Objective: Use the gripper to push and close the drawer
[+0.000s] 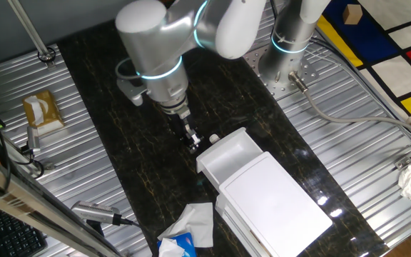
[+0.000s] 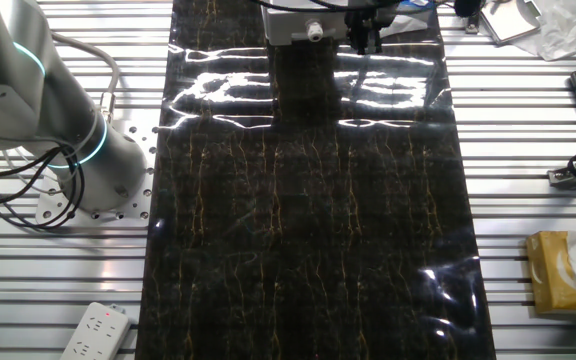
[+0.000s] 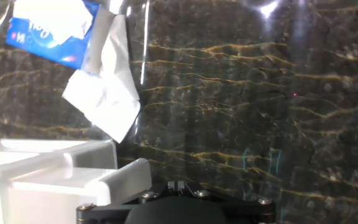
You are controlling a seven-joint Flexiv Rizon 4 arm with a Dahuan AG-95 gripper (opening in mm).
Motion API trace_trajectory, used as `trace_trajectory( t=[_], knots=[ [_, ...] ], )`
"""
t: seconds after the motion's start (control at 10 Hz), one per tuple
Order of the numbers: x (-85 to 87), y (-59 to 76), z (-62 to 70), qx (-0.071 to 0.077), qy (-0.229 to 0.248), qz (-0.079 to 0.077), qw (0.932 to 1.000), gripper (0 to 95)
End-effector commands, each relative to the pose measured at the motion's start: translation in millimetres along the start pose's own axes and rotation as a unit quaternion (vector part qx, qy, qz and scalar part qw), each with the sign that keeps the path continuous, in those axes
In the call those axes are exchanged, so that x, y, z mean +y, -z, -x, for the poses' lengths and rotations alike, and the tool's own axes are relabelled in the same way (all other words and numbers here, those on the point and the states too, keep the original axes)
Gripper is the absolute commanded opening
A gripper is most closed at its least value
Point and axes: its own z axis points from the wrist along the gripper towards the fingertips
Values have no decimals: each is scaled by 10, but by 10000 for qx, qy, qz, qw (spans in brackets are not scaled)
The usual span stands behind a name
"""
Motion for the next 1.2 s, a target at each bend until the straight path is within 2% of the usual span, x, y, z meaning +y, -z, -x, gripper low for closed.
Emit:
trace_trajectory(
  t=[0.1, 0.3, 0.9, 1.2],
  knots=[
    [-1, 4, -12, 143, 283, 67, 9995, 0],
    [-1, 4, -12, 134, 489, 128, 9986, 0],
    [-1, 4, -12, 128, 532, 182, 9983, 0],
    [1, -4, -51, 185, 589, 312, 9976, 0]
  ],
)
